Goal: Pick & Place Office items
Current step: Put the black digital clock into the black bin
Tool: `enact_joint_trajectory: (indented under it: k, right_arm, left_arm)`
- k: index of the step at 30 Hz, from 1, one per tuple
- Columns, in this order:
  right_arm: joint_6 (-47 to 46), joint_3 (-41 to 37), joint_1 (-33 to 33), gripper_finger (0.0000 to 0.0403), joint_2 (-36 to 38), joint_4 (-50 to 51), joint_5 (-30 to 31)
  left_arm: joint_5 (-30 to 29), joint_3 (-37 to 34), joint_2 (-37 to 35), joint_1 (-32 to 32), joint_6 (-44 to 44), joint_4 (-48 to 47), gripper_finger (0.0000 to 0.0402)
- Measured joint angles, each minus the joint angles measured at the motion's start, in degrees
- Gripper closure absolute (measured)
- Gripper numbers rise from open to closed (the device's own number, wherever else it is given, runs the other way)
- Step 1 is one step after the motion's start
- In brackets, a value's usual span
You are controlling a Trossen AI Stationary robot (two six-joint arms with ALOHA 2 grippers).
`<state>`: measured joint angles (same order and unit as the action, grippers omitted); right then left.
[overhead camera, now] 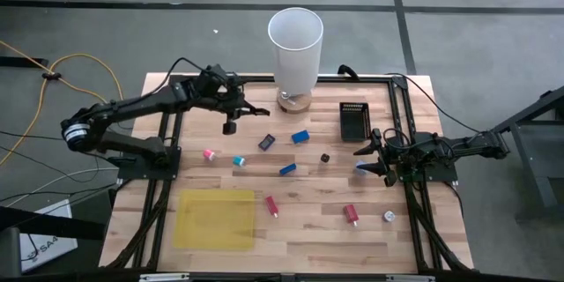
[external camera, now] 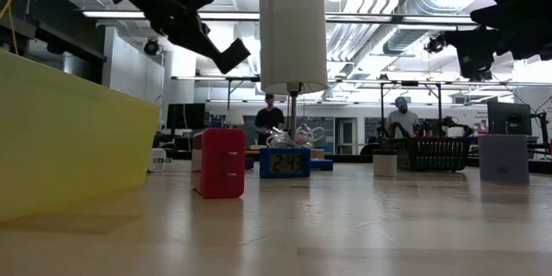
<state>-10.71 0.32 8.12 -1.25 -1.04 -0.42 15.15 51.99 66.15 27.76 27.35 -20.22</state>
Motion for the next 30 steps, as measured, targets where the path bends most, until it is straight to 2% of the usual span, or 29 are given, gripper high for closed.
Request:
enact_joint_trajectory:
  k: [17, 26, 30]
  right_arm:
    - [-0.02, 0.0, -0.01, 0.0212, -0.01, 0.0, 0.01]
    - [-0.01, 0.01, -0.02, 0.0212, 0.0, 0.0, 0.01]
    - [0.01, 0.01, 0.0, 0.0212, -0.01, 0.0, 0.01]
  left_arm:
    - [-9.89, 0.0, 0.0, -18.56, -3.32, 0.1, 0.0346]
    - [-11.39, 0.0, 0.0, -19.96, -4.71, 0.16, 0.0346]
    - [-15.4, 0.0, 0.0, -19.99, -8.44, 1.85, 0.0346]
